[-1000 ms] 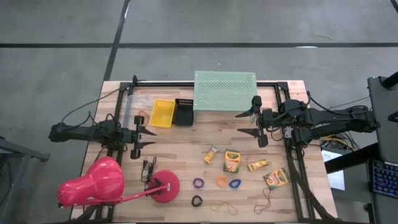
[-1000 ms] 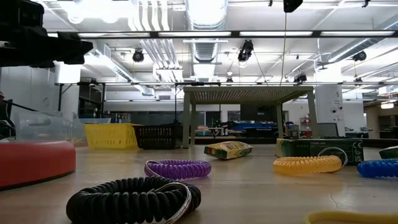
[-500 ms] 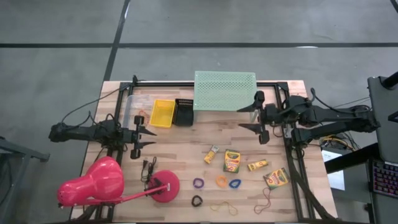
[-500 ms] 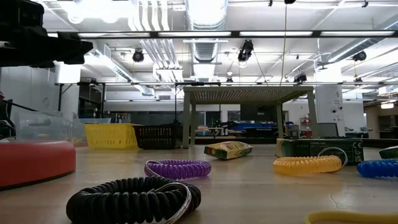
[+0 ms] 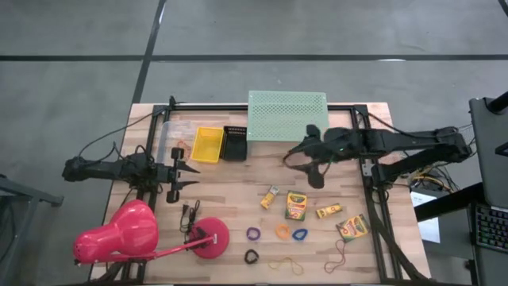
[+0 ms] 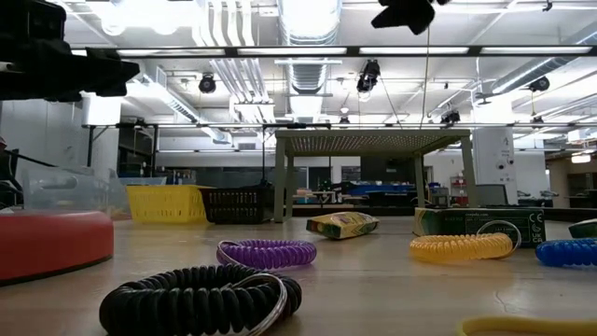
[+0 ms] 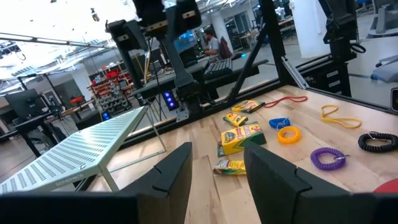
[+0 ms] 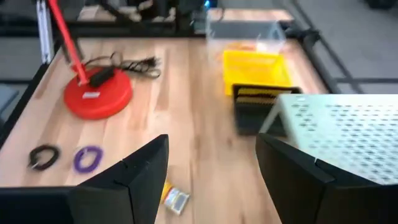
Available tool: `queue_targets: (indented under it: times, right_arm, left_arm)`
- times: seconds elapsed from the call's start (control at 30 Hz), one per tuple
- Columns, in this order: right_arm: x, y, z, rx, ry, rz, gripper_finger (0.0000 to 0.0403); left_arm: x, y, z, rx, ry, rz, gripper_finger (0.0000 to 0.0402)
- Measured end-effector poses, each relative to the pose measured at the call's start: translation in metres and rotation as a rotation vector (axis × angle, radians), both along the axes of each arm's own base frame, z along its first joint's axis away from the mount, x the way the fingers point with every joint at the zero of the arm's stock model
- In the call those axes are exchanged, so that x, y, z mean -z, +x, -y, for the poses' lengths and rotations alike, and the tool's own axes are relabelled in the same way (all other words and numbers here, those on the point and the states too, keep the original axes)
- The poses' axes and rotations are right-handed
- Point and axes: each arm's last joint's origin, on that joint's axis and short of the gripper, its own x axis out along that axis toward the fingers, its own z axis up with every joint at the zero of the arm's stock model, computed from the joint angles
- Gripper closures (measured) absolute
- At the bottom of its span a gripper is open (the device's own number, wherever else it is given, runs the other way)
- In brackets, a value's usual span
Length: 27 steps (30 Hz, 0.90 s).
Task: Pick & Place Office Desk Supplies
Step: Put the yellow rubber band into the transparent bin
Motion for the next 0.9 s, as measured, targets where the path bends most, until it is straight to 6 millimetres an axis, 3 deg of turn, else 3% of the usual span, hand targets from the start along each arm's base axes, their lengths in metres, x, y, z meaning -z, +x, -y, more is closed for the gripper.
queue_targets:
  times: [0.27, 0.47, 0.73, 0.9]
  right_arm:
    - [0.019, 0.043, -0.034, 0.049, 0.09, -0.22, 0.0165]
    - [0.039, 0.06, -0.075, 0.132, 0.003, -0.322, 0.0165]
    - [0.071, 0.068, -0.128, 0.069, -0.083, -0.408, 0.0165]
    - [0.094, 0.065, -0.159, 0.13, 0.002, -0.441, 0.0165]
  left_arm:
    - [0.0, 0.0, 0.0, 0.0, 0.0, -0.001, 0.0252]
    - [0.0, 0.0, 0.0, 0.0, 0.0, -0.001, 0.0252]
    - [0.0, 0.0, 0.0, 0.0, -0.001, -0.007, 0.0252]
    - [0.001, 0.0, 0.0, 0.0, -0.002, -0.009, 0.0252]
